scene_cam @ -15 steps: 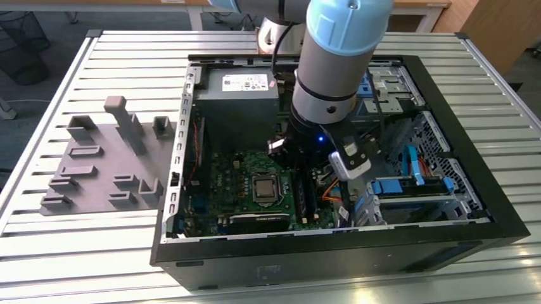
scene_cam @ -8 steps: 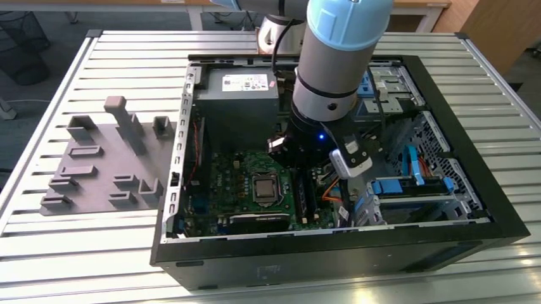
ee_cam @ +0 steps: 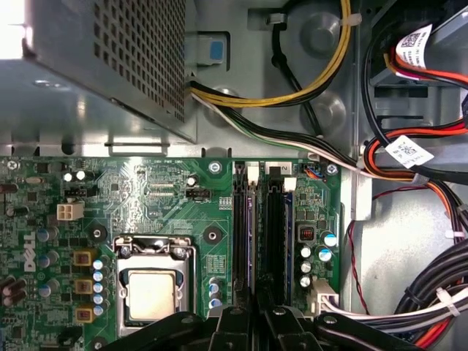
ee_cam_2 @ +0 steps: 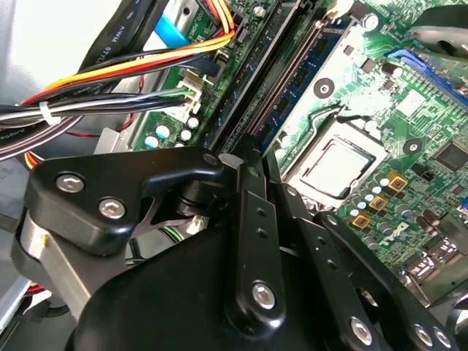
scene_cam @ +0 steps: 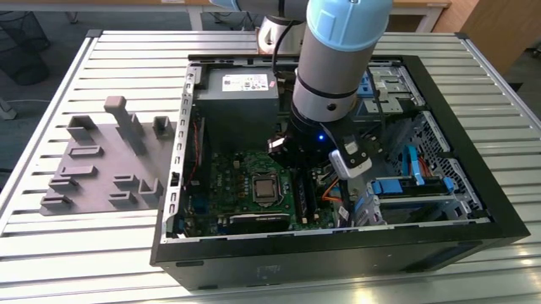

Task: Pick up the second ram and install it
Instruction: 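Insert the second ram into the second slot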

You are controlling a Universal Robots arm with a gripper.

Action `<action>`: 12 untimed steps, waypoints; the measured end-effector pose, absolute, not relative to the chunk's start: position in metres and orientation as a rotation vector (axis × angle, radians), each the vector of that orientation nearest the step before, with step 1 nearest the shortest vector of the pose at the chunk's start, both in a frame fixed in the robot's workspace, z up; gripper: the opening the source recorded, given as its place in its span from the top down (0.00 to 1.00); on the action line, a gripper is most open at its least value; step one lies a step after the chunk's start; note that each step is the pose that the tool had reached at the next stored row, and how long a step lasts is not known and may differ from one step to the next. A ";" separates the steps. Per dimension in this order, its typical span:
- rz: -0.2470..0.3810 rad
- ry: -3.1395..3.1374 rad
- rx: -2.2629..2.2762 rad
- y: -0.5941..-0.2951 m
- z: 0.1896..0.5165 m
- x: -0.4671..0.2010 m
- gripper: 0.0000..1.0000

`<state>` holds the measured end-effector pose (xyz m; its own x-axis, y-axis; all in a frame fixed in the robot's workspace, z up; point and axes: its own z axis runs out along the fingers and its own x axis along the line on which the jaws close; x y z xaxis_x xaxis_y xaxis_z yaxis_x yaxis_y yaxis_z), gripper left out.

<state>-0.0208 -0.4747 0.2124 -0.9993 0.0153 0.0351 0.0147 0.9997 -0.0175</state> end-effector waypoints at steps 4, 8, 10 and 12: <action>0.027 -3.106 -0.035 -0.475 0.211 -0.021 0.86; 0.024 -3.106 -0.035 -0.475 0.211 -0.021 0.86; 0.023 -3.106 -0.035 -0.475 0.210 -0.021 0.86; 0.023 -3.106 -0.035 -0.475 0.210 -0.021 0.86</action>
